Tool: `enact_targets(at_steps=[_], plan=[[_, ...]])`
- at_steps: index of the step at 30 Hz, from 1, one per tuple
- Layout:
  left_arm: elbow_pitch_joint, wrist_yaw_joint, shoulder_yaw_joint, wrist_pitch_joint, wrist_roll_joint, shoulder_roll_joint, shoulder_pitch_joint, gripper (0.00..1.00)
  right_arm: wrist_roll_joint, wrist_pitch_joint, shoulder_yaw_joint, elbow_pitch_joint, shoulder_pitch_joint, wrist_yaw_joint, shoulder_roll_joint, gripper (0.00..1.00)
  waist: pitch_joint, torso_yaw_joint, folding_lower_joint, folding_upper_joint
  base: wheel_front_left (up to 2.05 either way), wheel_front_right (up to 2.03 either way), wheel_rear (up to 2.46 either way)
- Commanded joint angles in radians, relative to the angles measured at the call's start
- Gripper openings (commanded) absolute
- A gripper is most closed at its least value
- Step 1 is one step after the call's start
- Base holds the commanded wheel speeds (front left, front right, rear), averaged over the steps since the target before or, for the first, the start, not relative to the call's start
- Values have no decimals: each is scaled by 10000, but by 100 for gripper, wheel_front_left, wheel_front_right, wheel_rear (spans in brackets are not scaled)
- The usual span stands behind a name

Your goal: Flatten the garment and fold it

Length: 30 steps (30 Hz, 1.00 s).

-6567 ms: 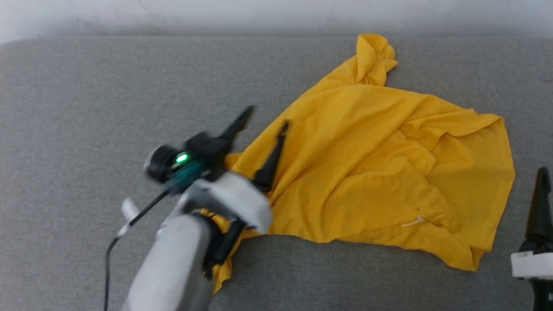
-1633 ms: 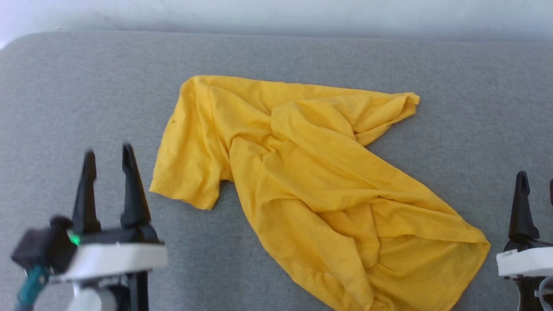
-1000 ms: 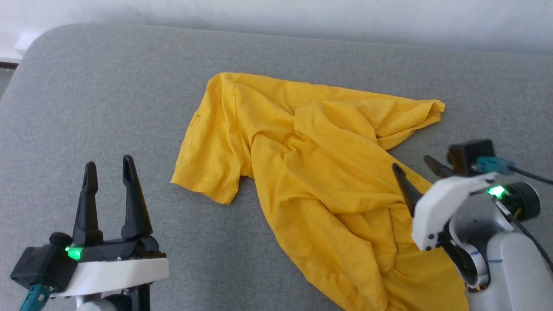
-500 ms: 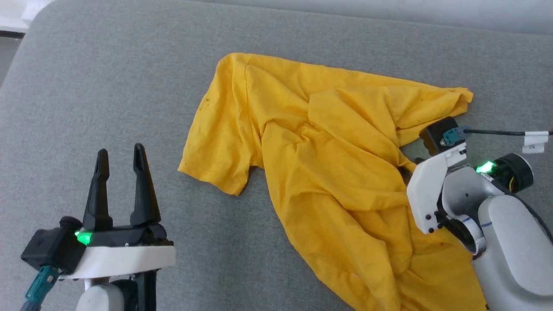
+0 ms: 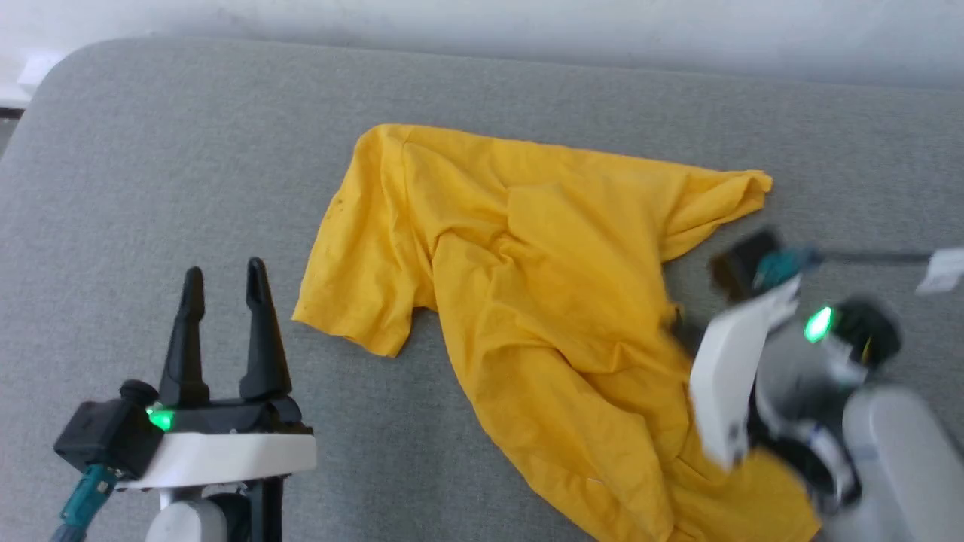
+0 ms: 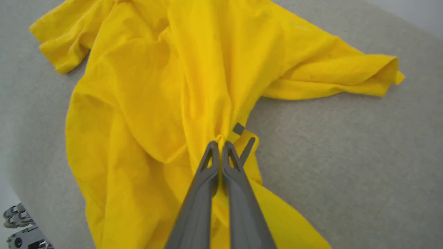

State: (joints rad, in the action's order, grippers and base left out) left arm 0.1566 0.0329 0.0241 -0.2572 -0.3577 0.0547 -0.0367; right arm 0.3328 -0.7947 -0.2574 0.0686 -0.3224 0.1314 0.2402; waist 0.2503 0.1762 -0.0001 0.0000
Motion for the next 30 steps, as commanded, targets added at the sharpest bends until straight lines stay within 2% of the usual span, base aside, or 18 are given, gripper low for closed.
enact_targets(at_steps=[1,6,9,10,11,12,16,20,23,26,28,30], plan=[[7,-44,-85,-45,-53,-44,150,100,463,-555,-205,524,846,-7,71,0,-208,-237,1,0,0,0,0],[30,-67,-199,-45,-115,-44,263,100,1677,-2485,-938,2450,3153,-7,731,0,-80,-405,1,0,0,0,0],[13,-51,-208,-45,-150,-44,259,100,1908,-2727,-846,3005,4053,-7,747,1,13,-498,1,0,0,0,0],[-5,-38,-212,-45,-161,-44,247,100,1782,-2567,-756,3082,4178,-7,704,33,38,-520,1,0,0,0,0],[-33,-17,-222,-45,-165,-44,227,100,1603,-2341,-675,3101,4242,-7,659,87,55,-536,1,0,0,0,0],[-56,-2,-242,-45,-158,-44,208,100,1453,-2081,-555,3044,4282,-7,560,100,60,-550,1,0,0,0,0],[-180,76,-257,-45,-101,-44,137,100,1113,-1148,-242,2957,4021,-7,114,100,-7,-575,1,0,0,0,0],[-220,99,-246,-45,-78,-45,142,100,1233,-824,184,3140,3646,-7,-236,100,-83,-555,1,0,0,0,0],[-228,103,-264,-45,-91,-45,169,100,1216,-531,872,3424,3040,-7,-500,100,-98,-513,1,0,0,0,0],[-238,116,-335,-45,-132,-45,137,100,465,108,1838,3344,2286,-7,-711,100,1,-410,1,0,0,0,0],[-243,133,-397,-45,-168,-45,61,100,-531,321,2236,3097,1930,-7,-508,100,122,-290,1,0,0,0,0],[-233,136,-417,-45,-207,-45,-38,100,-1231,419,2801,2762,1733,-7,-695,100,271,-189,1,0,0,0,0]])
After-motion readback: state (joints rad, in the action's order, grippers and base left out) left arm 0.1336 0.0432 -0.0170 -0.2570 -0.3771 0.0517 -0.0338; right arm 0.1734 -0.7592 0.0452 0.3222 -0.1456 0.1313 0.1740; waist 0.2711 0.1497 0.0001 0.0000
